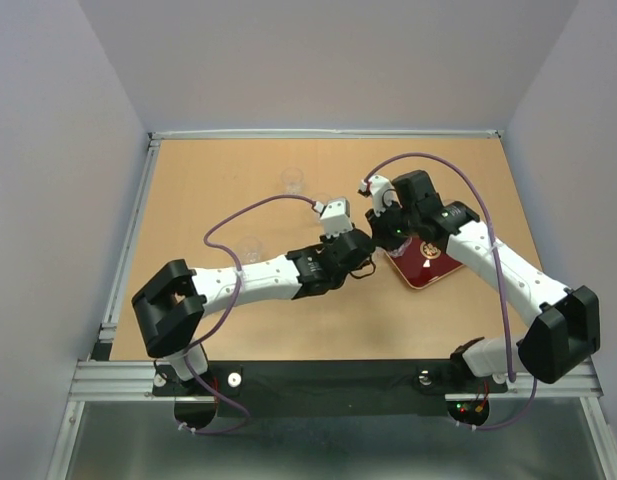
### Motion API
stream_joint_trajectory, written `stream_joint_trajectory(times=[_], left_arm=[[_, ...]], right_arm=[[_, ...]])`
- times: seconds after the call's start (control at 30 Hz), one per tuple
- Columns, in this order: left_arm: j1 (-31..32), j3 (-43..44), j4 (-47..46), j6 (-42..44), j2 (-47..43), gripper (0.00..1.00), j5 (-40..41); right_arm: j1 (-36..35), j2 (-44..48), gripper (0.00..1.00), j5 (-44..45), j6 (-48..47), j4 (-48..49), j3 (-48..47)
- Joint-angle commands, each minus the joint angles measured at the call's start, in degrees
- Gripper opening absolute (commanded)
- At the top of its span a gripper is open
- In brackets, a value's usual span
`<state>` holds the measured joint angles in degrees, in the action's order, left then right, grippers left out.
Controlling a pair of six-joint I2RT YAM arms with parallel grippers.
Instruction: Place the glasses into the tray
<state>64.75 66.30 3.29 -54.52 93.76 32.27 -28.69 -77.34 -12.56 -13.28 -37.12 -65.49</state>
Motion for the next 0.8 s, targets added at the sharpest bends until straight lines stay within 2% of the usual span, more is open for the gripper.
stream_joint_trajectory(times=[0.0,0.03,0.07,0.2,0.47,0.63,0.77], left_arm=[[0.55,-2.75,-6.79,2.66,-7.35,0.30,-3.35],[0.55,-3.37,-7.68,2.67,-7.36,0.33,-3.36],[0.55,-3.98,-8.55,3.19,-8.32,0.41,-4.05],[0.55,-7.85,-13.30,4.25,-10.87,0.53,-5.46],[0.46,-11.72,-17.26,6.62,-15.70,0.57,-6.78],[0.38,-16.19,-20.86,11.62,-20.97,0.67,-6.61],[-0.76,-18.40,-19.73,20.41,-27.74,0.77,-6.70]], right_arm=[[0.83,1.58,0.00,0.96,-2.19,1.18,-2.53],[1.00,1.58,0.00,0.87,-2.28,1.26,-2.53],[1.44,1.67,0.01,0.69,-2.19,1.18,-2.53],[2.76,2.63,0.00,-1.94,-2.45,1.18,-2.18],[8.11,5.00,0.00,-8.53,-1.58,1.62,-0.52],[14.79,9.39,0.01,-11.08,-0.70,2.23,1.24],[20.41,14.66,0.00,-10.56,-0.08,2.93,3.61]])
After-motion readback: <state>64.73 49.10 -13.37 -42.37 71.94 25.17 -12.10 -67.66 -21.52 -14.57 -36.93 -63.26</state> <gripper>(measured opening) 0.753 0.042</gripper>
